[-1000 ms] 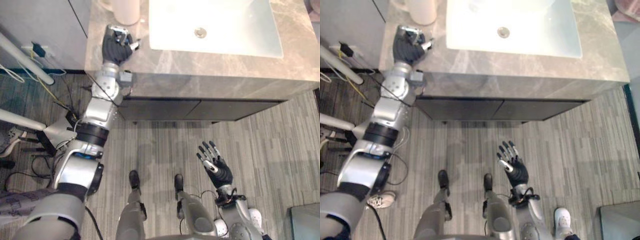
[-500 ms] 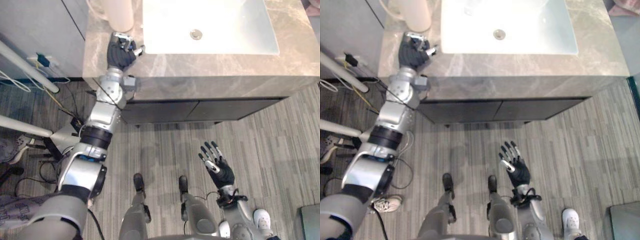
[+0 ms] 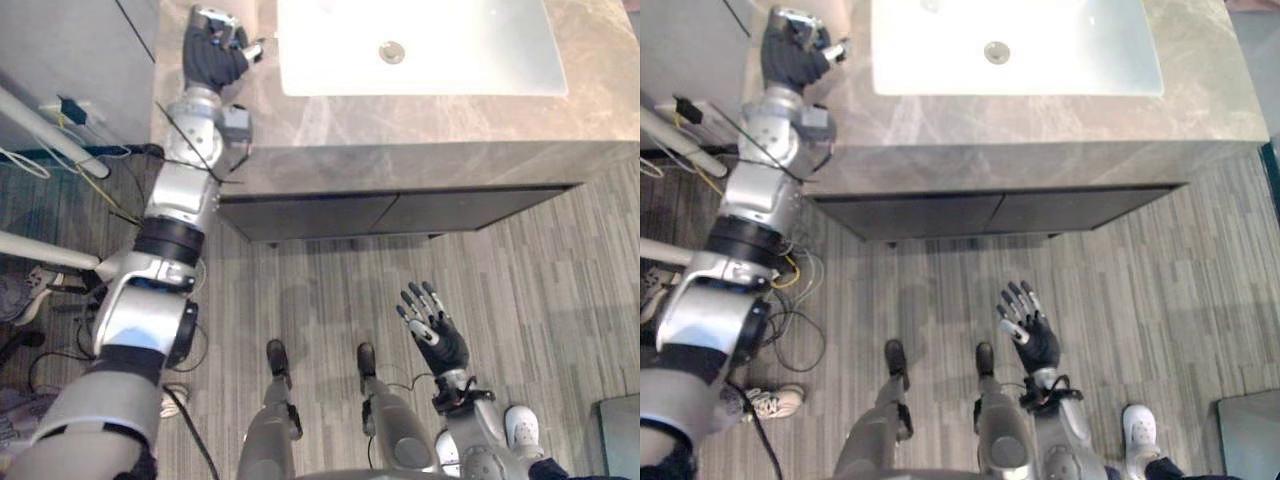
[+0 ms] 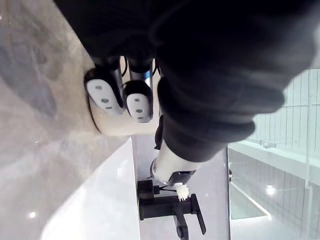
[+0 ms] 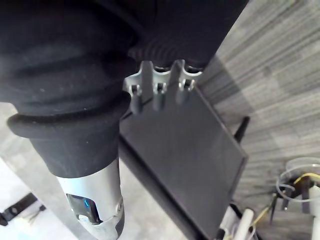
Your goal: Organize washtable
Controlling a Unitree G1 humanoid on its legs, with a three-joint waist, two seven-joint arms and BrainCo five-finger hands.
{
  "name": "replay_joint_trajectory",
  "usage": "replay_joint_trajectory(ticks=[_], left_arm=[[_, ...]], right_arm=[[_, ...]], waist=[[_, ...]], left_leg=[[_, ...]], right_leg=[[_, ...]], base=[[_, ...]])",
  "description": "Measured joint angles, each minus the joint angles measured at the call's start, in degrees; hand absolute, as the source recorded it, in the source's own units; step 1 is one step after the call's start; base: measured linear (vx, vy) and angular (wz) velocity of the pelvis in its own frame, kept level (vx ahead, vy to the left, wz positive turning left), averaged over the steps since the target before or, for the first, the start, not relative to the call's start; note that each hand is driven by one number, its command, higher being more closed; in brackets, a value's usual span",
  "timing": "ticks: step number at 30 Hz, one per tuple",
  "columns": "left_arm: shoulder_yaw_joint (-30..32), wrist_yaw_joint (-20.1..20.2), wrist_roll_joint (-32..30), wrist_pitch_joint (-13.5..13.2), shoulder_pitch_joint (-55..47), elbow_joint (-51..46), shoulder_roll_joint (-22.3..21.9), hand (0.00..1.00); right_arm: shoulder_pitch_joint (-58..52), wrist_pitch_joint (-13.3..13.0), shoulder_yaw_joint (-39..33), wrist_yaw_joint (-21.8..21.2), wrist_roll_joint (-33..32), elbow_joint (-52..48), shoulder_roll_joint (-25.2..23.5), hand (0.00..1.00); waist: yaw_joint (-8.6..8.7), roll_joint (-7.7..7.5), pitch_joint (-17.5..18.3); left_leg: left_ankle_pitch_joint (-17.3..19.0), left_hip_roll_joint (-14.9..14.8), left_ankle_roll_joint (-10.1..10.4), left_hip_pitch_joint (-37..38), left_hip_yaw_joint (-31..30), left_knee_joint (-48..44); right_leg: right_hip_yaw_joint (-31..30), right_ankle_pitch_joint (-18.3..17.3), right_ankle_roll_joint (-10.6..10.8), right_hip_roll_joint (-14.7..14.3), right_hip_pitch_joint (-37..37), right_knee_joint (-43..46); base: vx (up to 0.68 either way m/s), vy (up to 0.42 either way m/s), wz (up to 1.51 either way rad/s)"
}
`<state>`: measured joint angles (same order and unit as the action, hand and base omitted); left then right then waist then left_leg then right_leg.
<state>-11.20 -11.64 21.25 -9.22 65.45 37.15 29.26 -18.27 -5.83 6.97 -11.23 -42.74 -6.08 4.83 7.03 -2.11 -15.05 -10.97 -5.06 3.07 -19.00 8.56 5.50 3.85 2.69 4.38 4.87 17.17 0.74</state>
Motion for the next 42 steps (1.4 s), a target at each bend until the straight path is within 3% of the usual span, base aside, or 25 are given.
replay_joint_trajectory(ticks=[17, 24, 35, 42], left_arm=[[-2.48, -0.07, 1.74, -0.09, 8.44, 5.32, 4.22, 1.0], [-2.88, -0.63, 1.75, -0.2, 10.58, 5.69, 5.97, 1.0], [-4.6, -1.22, 1.75, -0.15, 13.57, 7.57, 5.9, 1.0], [-4.99, -1.71, 1.77, -0.25, 19.07, 8.5, 6.5, 1.0]], right_arm=[[-0.05, -0.29, 0.86, 0.05, -0.67, -0.02, -0.03, 0.0], [-0.05, -0.4, 0.99, 0.03, -0.82, -0.02, -0.03, 0.0], [-0.03, -0.65, 2.34, -0.02, -1.84, -0.04, -0.03, 0.0], [0.07, -1.64, 2.1, 0.08, -1.87, -2.25, -0.05, 0.0]], waist=[[0.36, -0.24, -0.12], [1.54, -1.79, -0.96], [1.63, -3.03, -1.93], [1.66, -4.12, -4.57]], left_leg=[[-0.13, 0.01, -0.13, -3.22, 0.32, -0.01], [-0.13, -0.02, -0.13, -4.06, 0.25, -0.01], [-0.13, -0.02, -0.13, -4.5, 0.42, 0.0], [-0.14, 0.01, -0.15, -5.59, 0.99, 0.0]], right_leg=[[-0.74, 0.8, -0.02, -0.06, 3.27, -0.51], [-0.82, 0.88, -0.06, -0.1, 3.96, -0.76], [-0.88, 1.06, -0.08, -0.1, 4.42, -1.15], [-1.54, 1.53, -0.08, -0.06, 5.86, -1.22]], base=[[0.0, 0.004, -0.01], [0.0, 0.0, 0.0], [0.0, 0.003, -0.01], [-0.02, 0.013, -0.05]])
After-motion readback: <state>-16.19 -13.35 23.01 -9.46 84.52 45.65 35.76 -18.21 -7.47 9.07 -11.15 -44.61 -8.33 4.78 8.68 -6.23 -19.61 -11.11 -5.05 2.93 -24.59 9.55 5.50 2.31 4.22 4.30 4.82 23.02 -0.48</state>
